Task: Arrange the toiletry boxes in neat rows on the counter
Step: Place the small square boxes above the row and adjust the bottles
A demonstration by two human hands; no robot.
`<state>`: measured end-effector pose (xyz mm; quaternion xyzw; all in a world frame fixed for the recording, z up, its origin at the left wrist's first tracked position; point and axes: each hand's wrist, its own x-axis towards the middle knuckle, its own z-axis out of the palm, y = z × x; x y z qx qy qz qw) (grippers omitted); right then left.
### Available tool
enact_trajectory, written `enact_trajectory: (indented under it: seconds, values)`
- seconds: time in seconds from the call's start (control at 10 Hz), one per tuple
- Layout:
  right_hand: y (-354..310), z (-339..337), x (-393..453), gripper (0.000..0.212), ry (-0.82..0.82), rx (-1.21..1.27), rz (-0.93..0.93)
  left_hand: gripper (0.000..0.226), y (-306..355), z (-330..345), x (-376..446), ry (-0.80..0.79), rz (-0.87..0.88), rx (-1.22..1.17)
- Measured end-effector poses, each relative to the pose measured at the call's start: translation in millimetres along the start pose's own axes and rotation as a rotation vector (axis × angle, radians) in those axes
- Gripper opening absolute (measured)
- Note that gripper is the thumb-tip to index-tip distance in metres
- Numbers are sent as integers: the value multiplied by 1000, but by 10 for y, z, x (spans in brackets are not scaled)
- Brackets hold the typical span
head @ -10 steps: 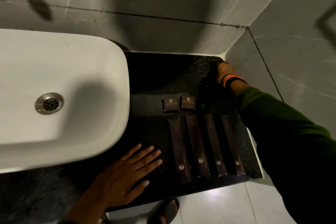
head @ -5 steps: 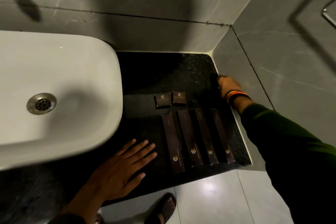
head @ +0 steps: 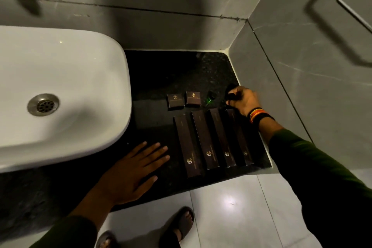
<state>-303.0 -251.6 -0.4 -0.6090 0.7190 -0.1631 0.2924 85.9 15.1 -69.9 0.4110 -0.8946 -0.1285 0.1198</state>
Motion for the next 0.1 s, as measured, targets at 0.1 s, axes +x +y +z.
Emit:
enact_trajectory:
  seconds: [0.1]
  values:
    - [-39,-14,-173,60,36,86,-13,66,-12,6,2,-11,3,-22]
